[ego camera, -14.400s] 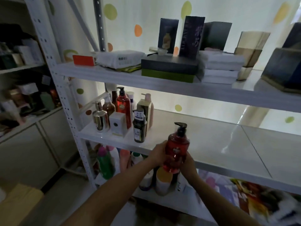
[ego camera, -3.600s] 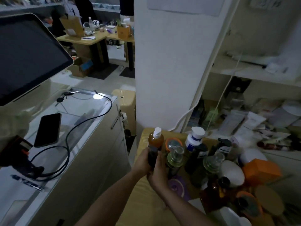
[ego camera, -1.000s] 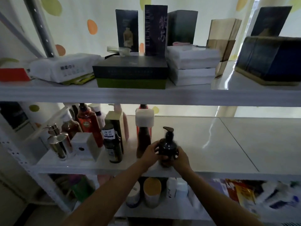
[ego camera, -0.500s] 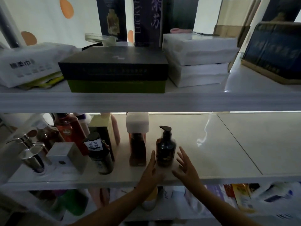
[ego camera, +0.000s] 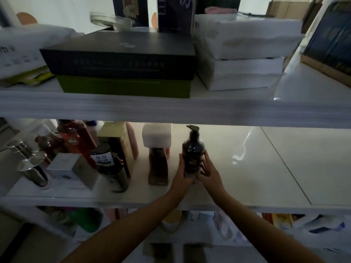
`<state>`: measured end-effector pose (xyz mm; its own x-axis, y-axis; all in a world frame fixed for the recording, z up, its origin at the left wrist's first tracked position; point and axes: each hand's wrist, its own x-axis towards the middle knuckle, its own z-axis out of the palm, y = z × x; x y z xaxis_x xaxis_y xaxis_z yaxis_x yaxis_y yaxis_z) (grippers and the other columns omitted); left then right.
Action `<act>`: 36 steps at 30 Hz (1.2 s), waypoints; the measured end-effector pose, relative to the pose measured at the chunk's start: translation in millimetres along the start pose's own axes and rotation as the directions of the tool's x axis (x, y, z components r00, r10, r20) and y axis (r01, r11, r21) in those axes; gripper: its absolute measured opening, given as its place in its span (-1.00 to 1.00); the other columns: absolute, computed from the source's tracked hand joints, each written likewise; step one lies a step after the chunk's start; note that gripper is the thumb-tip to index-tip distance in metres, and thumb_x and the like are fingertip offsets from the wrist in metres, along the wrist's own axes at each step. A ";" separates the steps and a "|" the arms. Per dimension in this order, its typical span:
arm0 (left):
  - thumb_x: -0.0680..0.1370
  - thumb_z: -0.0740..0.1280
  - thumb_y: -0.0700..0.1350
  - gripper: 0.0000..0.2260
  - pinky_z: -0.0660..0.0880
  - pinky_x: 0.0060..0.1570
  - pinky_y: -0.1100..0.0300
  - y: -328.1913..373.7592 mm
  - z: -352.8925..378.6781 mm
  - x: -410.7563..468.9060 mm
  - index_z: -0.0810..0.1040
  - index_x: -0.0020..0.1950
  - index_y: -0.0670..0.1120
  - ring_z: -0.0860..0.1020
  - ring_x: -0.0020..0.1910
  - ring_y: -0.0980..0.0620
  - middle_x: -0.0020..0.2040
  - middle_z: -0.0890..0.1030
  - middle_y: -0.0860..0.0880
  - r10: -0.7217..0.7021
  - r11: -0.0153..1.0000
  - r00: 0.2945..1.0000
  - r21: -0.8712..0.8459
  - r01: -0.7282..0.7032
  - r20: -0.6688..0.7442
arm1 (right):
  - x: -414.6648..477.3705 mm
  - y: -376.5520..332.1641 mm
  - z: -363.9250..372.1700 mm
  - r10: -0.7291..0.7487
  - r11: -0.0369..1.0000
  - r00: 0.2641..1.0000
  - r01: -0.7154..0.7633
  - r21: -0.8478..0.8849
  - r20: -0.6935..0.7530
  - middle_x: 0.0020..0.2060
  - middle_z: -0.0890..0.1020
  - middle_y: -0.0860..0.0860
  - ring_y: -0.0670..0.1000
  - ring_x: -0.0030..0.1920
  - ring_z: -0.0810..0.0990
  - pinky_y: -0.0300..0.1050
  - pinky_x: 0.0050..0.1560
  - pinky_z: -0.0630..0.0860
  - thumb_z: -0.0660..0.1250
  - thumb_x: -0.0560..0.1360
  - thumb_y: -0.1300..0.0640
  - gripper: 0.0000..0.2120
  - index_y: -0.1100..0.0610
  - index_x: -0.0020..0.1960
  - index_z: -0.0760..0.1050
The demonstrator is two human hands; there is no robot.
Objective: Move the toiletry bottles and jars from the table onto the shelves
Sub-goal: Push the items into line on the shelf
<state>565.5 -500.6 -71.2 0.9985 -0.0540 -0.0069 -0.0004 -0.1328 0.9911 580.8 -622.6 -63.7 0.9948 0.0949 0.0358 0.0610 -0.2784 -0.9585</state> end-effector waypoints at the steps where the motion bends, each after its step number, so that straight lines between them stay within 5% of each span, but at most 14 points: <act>1: 0.52 0.28 -0.34 -0.24 0.29 0.42 0.02 1.6 1.7 6.0 -0.12 0.56 -0.07 0.23 0.47 -0.06 0.53 0.16 -0.12 -0.010 1.000 1.000 0.002 0.010 -0.021 | 5.4 -1.9 2.0 0.007 1.000 1.000 -0.007 0.013 -0.009 0.38 0.38 0.07 0.00 0.34 0.39 -0.07 0.32 0.37 0.29 0.48 0.37 -0.24 -0.19 0.42 0.00; 10: 0.54 0.27 -0.19 -0.27 0.30 0.40 -0.09 6.6 0.5 44.0 -0.10 0.56 0.09 0.28 0.44 -0.05 0.48 0.27 -0.07 -0.097 0.995 0.989 -0.001 0.097 -0.109 | 28.9 -12.6 11.3 0.074 0.997 0.996 -0.074 0.019 -0.042 0.42 0.36 0.07 0.08 0.38 0.37 0.07 0.34 0.40 0.29 0.47 0.34 -0.24 -0.11 0.51 0.03; 13: 0.61 0.22 -0.16 -0.45 0.34 0.34 0.04 4.4 1.3 46.4 0.07 0.47 0.23 0.37 0.31 0.09 0.38 0.40 -0.01 -0.083 0.996 0.988 0.028 0.088 -0.129 | 28.4 -14.2 11.8 0.073 0.997 0.997 -0.073 0.026 -0.035 0.43 0.34 0.08 0.10 0.39 0.36 0.13 0.33 0.40 0.28 0.47 0.35 -0.23 -0.14 0.50 0.02; 15: 0.65 0.14 -0.20 -0.58 0.34 0.35 0.02 6.3 0.3 48.5 0.26 0.23 0.36 0.42 0.17 0.21 0.17 0.50 0.15 -0.079 0.996 0.989 0.029 0.083 -0.128 | 27.4 -15.6 11.2 0.090 0.995 0.996 -0.089 0.052 -0.011 0.45 0.30 0.07 0.10 0.40 0.33 0.18 0.32 0.40 0.27 0.47 0.35 -0.21 -0.17 0.49 0.01; 17: 0.64 0.14 -0.25 -0.59 0.31 0.39 -0.01 9.9 -5.5 46.6 0.28 0.25 0.28 0.43 0.18 0.21 0.15 0.47 0.16 -0.099 0.994 0.991 0.028 0.102 -0.093 | 24.5 -20.2 7.6 0.109 0.992 0.994 -0.110 0.054 0.024 0.48 0.24 0.07 0.12 0.43 0.28 0.19 0.34 0.37 0.28 0.48 0.33 -0.22 -0.16 0.50 -0.02; 19: 0.56 0.26 -0.29 -0.33 0.27 0.41 -0.03 15.8 -10.8 41.2 -0.04 0.52 0.04 0.32 0.40 0.02 0.41 0.34 -0.03 -0.111 0.990 0.994 0.089 0.109 0.018 | 22.1 -24.7 0.1 0.117 0.993 0.991 -0.117 -0.014 0.069 0.49 0.20 0.09 0.14 0.45 0.24 0.11 0.38 0.31 0.28 0.49 0.32 -0.22 -0.09 0.52 -0.04; 21: 0.50 0.35 -0.21 -0.15 0.27 0.41 -0.11 12.5 -11.1 40.7 -0.22 0.55 -0.05 0.27 0.44 -0.09 0.47 0.27 -0.13 -0.115 0.980 0.993 0.170 0.107 0.040 | 19.0 -26.0 -9.1 0.145 0.978 0.985 -0.128 -0.166 0.096 0.50 0.17 0.09 0.13 0.46 0.22 -0.02 0.35 0.28 0.27 0.49 0.32 -0.23 -0.01 0.54 -0.06; 24: 0.40 0.33 0.09 -0.28 0.43 0.24 -0.19 -22.8 -8.3 51.8 0.12 0.49 0.04 0.46 0.25 -0.08 0.29 0.45 -0.11 -0.105 0.959 0.994 0.264 0.099 0.007 | 9.8 -17.4 -22.9 0.157 0.885 0.976 -0.070 -0.460 0.152 0.52 0.12 0.08 0.08 0.50 0.12 -0.07 0.43 0.15 0.29 0.50 0.26 -0.26 0.06 0.54 -0.05; 30: 0.57 0.14 0.23 -0.27 0.13 0.44 -0.02 15.9 -6.6 -35.2 -0.17 0.56 -0.03 0.01 0.53 -0.04 0.57 -0.08 -0.06 -0.005 0.667 0.989 0.737 -0.106 0.147 | -31.3 -3.1 -40.2 0.188 0.634 0.923 0.146 -0.759 0.334 0.54 -0.07 0.06 0.07 0.53 -0.10 0.02 0.50 -0.04 0.23 0.52 -0.19 -0.22 -0.01 0.54 -0.15; 33: 0.57 0.13 0.23 -0.29 0.06 0.46 0.03 15.4 -18.5 -70.0 -0.15 0.56 -0.04 0.00 0.54 -0.04 0.57 -0.08 -0.06 -0.018 0.501 0.984 0.853 -0.145 0.177 | -51.7 -5.3 -38.5 0.200 0.583 0.888 0.232 -0.779 0.415 0.54 -0.12 0.06 0.09 0.53 -0.15 0.06 0.52 -0.09 0.15 0.50 -0.29 -0.20 -0.02 0.54 -0.19; 36: 0.52 -0.03 0.36 -0.23 -0.04 0.49 0.07 16.2 -33.1 -113.2 -0.10 0.56 -0.08 0.01 0.54 -0.06 0.57 -0.04 -0.08 -0.007 0.446 0.994 0.890 -0.096 0.111 | -77.7 -10.6 -29.3 0.196 0.577 0.847 0.308 -0.757 0.495 0.54 -0.16 0.02 0.07 0.53 -0.19 0.07 0.51 -0.14 0.13 0.51 -0.30 -0.21 -0.07 0.53 -0.23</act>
<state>454.3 -463.9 -49.9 0.9863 -0.1625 -0.0280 -0.1447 -0.9347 0.3247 505.2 -655.0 -48.0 0.8142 0.4984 -0.2978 0.4032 -0.8545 -0.3276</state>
